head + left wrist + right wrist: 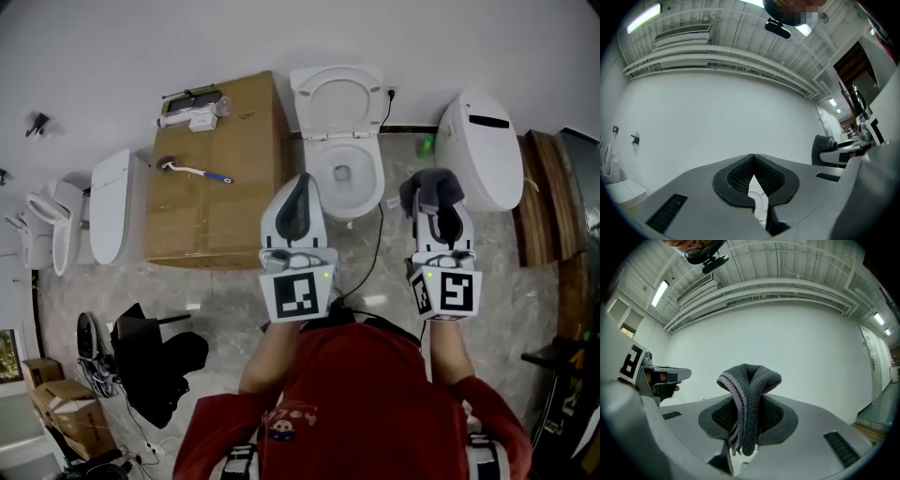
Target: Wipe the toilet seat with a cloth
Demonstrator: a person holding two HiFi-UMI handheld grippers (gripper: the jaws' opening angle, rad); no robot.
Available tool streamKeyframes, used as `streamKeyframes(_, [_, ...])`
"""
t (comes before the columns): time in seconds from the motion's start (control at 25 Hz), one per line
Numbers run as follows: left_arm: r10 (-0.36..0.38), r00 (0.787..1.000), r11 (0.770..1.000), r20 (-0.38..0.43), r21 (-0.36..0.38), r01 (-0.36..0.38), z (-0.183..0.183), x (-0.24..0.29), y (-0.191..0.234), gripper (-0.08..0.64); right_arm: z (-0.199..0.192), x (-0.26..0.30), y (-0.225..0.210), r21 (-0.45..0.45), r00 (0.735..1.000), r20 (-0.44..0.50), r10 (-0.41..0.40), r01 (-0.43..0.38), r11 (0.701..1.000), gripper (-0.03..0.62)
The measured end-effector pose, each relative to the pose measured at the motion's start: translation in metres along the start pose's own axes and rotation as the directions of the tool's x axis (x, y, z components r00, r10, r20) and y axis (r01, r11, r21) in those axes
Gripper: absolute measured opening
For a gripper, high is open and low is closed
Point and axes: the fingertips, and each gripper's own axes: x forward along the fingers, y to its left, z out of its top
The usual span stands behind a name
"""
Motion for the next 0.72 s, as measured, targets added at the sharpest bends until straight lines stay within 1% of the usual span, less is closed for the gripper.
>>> streamKeyframes(0.16, [-0.005,1.000,1.000,0.000,-0.008,0.005,-0.008,0.023,0.024,0.012,-0.004,0.028,0.005,-0.002,1.000,-0.006,-0.017,0.017,1.000,0.087])
streamKeyframes(0.36, [-0.012,1.000,1.000,0.002,-0.011,0.012,-0.014,0.049,0.037,0.011,-0.010,0.057,0.002,0.010,1.000,-0.019,-0.024,0.024,1.000,0.087])
streamKeyframes(0.56, [-0.014,1.000,1.000,-0.006,-0.013,0.014,-0.025,0.080,0.041,0.011,-0.019,0.088,-0.011,0.013,0.999,-0.020,-0.029,0.029,0.999,0.087])
streamKeyframes(0.72, [-0.022,1.000,1.000,-0.018,-0.004,0.022,-0.032,0.118,0.032,0.011,-0.025,0.120,-0.036,0.027,0.999,-0.019,-0.028,0.029,0.999,0.087])
